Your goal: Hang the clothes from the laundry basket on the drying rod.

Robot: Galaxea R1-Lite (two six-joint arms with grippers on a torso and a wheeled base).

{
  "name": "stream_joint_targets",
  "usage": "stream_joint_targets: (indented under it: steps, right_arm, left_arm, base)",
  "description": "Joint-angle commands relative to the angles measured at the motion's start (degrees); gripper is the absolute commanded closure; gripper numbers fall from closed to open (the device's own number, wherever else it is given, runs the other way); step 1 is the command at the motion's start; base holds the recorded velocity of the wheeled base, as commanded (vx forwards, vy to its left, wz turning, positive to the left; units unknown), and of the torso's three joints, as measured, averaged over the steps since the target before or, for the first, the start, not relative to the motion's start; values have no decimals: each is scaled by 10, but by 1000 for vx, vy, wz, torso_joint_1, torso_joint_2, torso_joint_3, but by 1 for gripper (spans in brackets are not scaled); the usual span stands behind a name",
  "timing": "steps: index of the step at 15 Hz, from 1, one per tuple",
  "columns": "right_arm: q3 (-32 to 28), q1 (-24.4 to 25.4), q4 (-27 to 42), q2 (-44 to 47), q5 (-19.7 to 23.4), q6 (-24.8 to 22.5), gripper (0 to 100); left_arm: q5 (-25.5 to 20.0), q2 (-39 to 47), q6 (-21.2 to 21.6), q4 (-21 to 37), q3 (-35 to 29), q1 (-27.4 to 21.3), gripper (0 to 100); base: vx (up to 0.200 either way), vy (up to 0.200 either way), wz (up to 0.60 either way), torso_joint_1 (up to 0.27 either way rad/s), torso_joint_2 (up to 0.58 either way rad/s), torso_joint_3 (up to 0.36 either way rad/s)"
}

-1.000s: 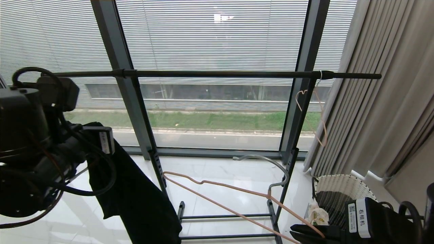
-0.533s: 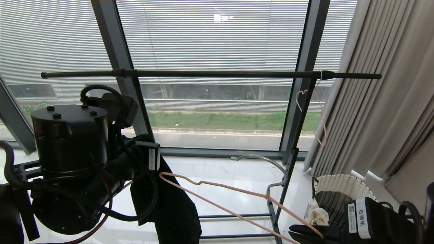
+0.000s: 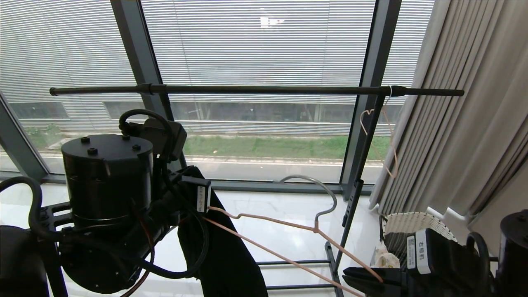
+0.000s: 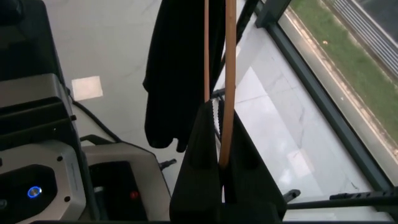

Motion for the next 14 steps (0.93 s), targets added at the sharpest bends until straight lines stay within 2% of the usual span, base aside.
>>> stream_joint_targets:
  steps: [1,6,10,13,14]
  right_arm:
    - [-35,0,0,31,-1,4,100]
    - [-95,0,0,70,-2,42,100]
    - [-107,29,0,93,-2,47,100]
    - [-109,40,0,112,-3,47,100]
    - [-121,40,0,122,-20,52,100]
  left_arm:
    - [5,-1,0,-8,0,-3,100]
    - [76,24,-24,-66,-14,-3,100]
    - [77,24,-25,-66,-24,-19,100]
    - [73,25,-23,-66,-23,-59,100]
    - [73,25,-23,-65,-22,-83,100]
  base:
    - [0,0,0,0,0,0]
    - [0,0,0,0,0,0]
    - [0,0,0,0,0,0]
    - [0,0,0,0,0,0]
    - [0,0,0,0,0,0]
